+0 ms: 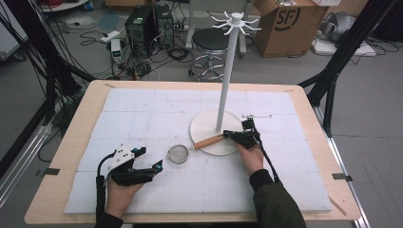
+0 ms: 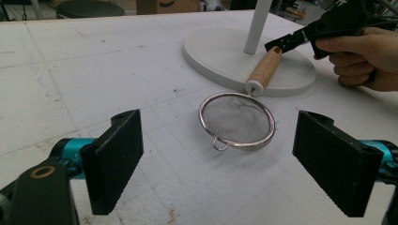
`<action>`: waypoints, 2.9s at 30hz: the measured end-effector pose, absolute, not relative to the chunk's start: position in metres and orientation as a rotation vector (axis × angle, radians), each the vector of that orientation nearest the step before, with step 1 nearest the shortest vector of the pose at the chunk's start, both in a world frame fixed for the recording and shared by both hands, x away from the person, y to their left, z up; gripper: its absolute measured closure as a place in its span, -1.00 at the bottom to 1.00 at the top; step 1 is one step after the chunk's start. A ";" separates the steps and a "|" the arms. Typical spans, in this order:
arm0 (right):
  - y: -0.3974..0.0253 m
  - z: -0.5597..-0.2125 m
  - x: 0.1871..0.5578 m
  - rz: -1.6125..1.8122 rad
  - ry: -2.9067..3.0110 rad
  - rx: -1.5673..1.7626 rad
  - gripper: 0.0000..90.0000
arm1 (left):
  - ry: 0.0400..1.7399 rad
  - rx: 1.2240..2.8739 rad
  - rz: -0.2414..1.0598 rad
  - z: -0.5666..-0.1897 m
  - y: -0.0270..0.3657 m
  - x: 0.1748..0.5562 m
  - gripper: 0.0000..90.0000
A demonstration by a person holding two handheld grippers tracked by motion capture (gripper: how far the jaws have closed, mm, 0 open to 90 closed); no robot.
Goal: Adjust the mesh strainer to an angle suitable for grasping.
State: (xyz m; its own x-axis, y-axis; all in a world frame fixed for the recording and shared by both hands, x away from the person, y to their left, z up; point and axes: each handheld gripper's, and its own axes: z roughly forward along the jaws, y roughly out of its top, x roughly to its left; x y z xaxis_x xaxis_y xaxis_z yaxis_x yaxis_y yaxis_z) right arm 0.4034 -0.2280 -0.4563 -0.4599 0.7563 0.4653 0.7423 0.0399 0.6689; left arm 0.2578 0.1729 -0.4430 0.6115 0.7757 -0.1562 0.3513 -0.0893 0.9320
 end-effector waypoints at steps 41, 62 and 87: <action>-0.201 -0.455 0.369 1.438 2.336 1.562 1.00 | 0.936 1.695 0.462 -0.443 0.172 0.257 -0.62; -0.185 -0.457 0.393 1.459 2.291 1.626 1.00 | 0.944 1.684 0.460 -0.443 0.175 0.257 -0.62; -0.243 -0.429 0.332 1.500 2.220 1.420 -0.37 | 0.958 1.685 0.474 -0.444 0.178 0.254 -0.62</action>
